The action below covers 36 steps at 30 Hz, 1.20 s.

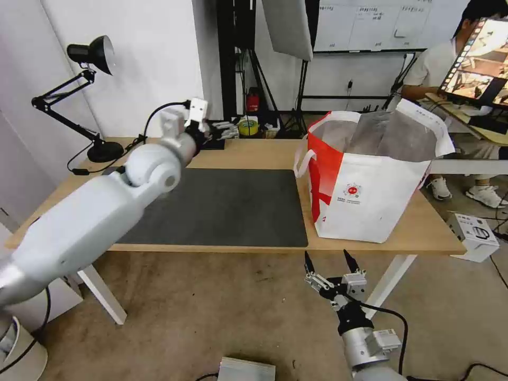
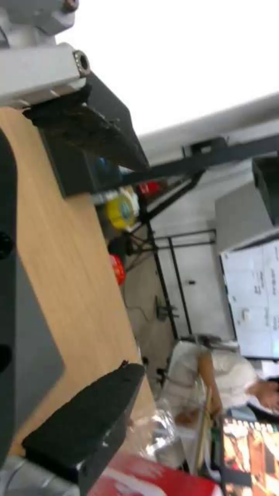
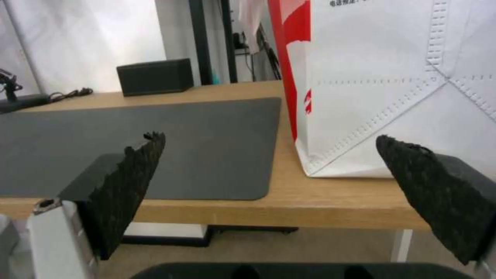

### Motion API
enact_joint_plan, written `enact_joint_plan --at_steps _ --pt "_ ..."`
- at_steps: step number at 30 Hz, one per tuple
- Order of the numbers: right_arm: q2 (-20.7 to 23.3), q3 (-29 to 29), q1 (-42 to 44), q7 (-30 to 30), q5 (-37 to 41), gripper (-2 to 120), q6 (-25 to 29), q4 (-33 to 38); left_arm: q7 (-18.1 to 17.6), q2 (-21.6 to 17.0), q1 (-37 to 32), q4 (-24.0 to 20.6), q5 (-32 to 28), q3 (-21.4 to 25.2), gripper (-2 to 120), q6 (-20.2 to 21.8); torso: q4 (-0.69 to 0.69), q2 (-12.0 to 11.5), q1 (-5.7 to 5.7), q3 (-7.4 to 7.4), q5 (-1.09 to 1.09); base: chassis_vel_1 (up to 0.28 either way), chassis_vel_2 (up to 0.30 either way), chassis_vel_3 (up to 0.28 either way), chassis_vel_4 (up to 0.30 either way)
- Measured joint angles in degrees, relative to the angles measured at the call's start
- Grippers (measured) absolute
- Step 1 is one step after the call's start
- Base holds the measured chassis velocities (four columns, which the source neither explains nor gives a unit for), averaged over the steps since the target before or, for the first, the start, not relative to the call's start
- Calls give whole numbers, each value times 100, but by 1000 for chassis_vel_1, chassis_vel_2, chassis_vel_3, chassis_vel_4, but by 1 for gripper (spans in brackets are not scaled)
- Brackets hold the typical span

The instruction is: Pick up the trash from the table and place it into the takeout bag.

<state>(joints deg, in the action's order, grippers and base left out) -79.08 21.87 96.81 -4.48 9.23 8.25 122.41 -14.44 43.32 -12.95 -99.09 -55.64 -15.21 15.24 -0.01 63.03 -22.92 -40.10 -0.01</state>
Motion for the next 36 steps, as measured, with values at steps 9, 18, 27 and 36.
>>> enact_joint_plan --at_steps 9,18,27,36 --pt "0 -1 0 1 0 100 0 0 189 -626 -2457 -1021 620 2081 100 -19 3 0 0 0 -1 0 0 0 0" --pt "0 -1 0 0 0 100 0 0 53 -169 -4528 -1812 1076 3670 100 -16 1 1 1 0 0 0 0 0 0" --pt "0 -1 0 1 0 100 0 0 98 777 -5850 -2269 1746 4498 100 -21 1 0 1 0 0 0 0 0 0" --pt "0 -1 0 1 0 100 0 0 538 2043 -6933 -2486 2780 4738 100 -391 1 0 1 0 1 0 0 0 0"
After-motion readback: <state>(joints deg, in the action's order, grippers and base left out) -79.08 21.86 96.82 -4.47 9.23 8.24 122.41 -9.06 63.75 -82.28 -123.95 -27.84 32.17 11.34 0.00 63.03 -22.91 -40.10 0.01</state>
